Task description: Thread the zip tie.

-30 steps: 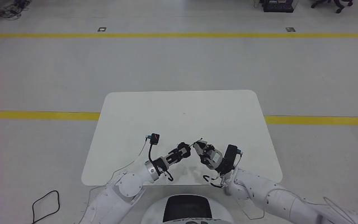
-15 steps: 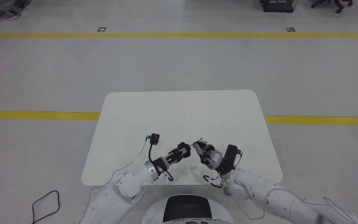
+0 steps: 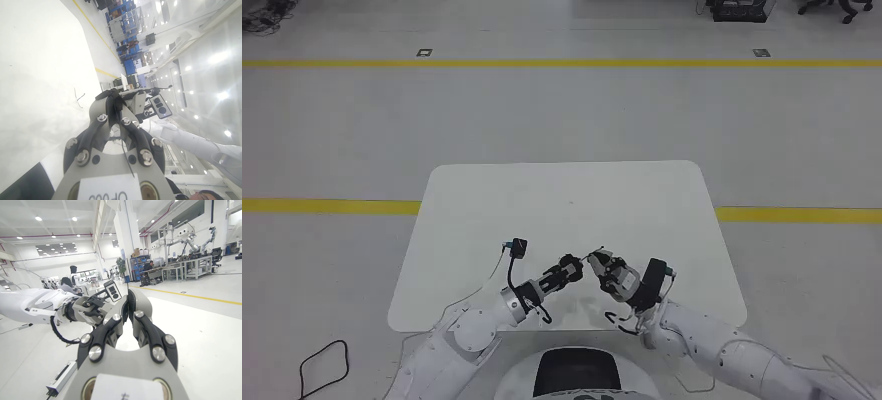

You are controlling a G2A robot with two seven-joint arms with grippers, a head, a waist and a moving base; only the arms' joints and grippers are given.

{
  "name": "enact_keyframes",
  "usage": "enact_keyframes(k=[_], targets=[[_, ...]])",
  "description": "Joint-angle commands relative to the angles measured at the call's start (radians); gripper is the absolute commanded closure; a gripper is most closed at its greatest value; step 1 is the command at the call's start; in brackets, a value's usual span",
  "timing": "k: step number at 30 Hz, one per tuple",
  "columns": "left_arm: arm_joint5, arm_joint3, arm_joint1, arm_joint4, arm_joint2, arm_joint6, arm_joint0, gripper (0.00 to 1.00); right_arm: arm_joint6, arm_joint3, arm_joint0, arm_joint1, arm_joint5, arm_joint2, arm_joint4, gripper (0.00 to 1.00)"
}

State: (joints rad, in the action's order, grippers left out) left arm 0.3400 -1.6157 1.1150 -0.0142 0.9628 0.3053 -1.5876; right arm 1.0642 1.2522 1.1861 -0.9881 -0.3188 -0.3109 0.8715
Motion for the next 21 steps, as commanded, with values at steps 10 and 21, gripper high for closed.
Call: enact_keyframes(k=[10,21], targets=[[0.000,0.000,0.000,0.000,0.000,0.000,0.000,1.00,-0.027,0.030,0.064,0.002,-0.007,-0.082,0.045,1.00],[0.000,0.000,0.000,0.000,0.000,0.000,0.000,1.00,-0.053,0.036,0.105,-0.011,-0.021,-0.144,0.076,1.00]])
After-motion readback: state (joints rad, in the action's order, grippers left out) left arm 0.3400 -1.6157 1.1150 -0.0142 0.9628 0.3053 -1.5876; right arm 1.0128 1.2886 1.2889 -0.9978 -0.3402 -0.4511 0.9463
